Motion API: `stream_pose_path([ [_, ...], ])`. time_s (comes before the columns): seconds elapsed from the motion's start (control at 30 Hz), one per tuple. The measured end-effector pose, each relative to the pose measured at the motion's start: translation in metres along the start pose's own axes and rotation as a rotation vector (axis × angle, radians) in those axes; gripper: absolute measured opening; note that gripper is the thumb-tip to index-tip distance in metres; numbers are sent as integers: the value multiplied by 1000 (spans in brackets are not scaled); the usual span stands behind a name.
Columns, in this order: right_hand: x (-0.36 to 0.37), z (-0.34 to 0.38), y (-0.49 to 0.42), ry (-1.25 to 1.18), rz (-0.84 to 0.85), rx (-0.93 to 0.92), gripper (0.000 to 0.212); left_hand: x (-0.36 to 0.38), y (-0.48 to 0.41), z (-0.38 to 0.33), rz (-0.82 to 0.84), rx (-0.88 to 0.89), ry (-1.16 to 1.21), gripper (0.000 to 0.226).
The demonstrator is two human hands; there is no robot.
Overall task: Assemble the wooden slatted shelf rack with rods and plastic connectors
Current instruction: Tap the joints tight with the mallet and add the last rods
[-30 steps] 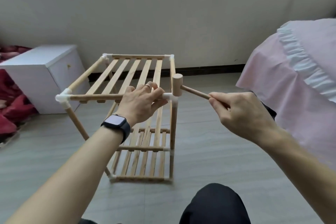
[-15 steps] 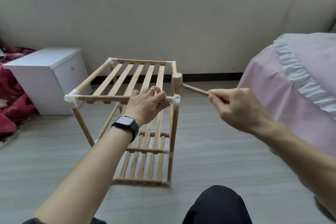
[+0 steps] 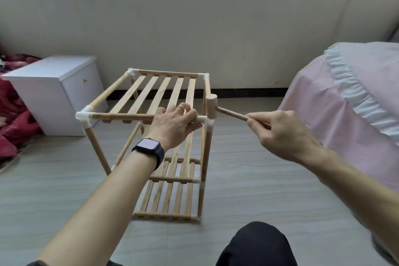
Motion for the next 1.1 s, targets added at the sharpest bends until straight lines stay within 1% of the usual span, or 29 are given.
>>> stream_pose_path([
  [0.07,-14,-2,-3,-116,-183,43,18,0,0,0,1,1,-7,32],
  [0.1,-14,1,0,-136,-194,28,18,0,0,0,-1,2,-7,32],
  [0.13,-5,8,4,-114,-117,-7,19,0,0,0,-4,3,-8,32],
  [0.17,7,11,9,-59,9,-31,22,-1,0,0,-3,4,-8,32],
  [0.2,11,10,11,-6,79,-28,24,-1,0,0,2,4,-8,32],
  [0.23,8,5,6,24,52,-11,23,-1,0,-1,8,6,-9,32],
  [0.3,-9,2,-2,-44,-139,24,18,-1,-1,-1,10,6,-17,33],
  [0.33,-11,1,1,-82,-193,25,18,-1,0,-1,11,5,-17,33],
  [0.37,-7,6,4,-76,-174,-1,18,0,0,0,9,7,-19,34],
  [0.43,14,8,13,44,28,-33,24,0,0,0,9,7,-23,34],
  [0.47,15,2,11,75,69,-4,25,0,0,1,13,6,-20,35],
  [0.5,8,-5,5,76,26,26,23,0,0,0,13,5,-20,35],
  [0.57,-10,-8,0,-45,-182,55,18,1,-1,0,7,9,-26,34],
  [0.6,-13,-5,4,-80,-235,43,18,2,-1,0,6,9,-24,34],
  [0.63,-9,1,9,-69,-213,10,18,2,-1,0,1,9,-25,34],
  [0.67,3,6,15,-20,-115,-24,20,2,-1,1,-4,10,-28,35],
  [0.7,13,5,18,27,-8,-29,23,2,-1,1,-6,10,-27,35],
  [0.73,14,0,15,41,28,8,25,3,-1,1,-4,11,-24,34],
  [0.77,8,-7,7,19,-17,51,23,3,0,0,-4,13,-28,34],
  [0.8,-3,-8,1,-42,-115,75,20,3,-1,0,-7,14,-36,34],
  [0.83,-10,-6,-1,-90,-196,61,19,3,0,0,-7,12,-38,34],
  [0.87,-10,0,0,-86,-195,14,18,3,0,0,-5,9,-37,34],
  [0.93,11,12,8,45,14,-69,23,3,0,1,-2,9,-45,34],
  [0.97,16,10,8,88,76,-56,25,3,0,1,1,9,-43,34],
  [1.0,12,6,3,92,54,-31,23,3,1,0,2,9,-39,33],
  [1.07,-4,3,-5,2,-126,0,18,3,0,0,-5,10,-44,32],
  [1.1,-7,4,-2,-38,-187,-6,18,4,1,0,-6,10,-41,32],
])
Point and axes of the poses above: each hand's wrist, its own y-axis away from the middle knuckle, its own x-axis out of the palm, z = x × y, the point moved 7 cm from there along -y, towards the middle knuckle, and after that the axes turned 13 degrees about -z, right-handed, at the moved point
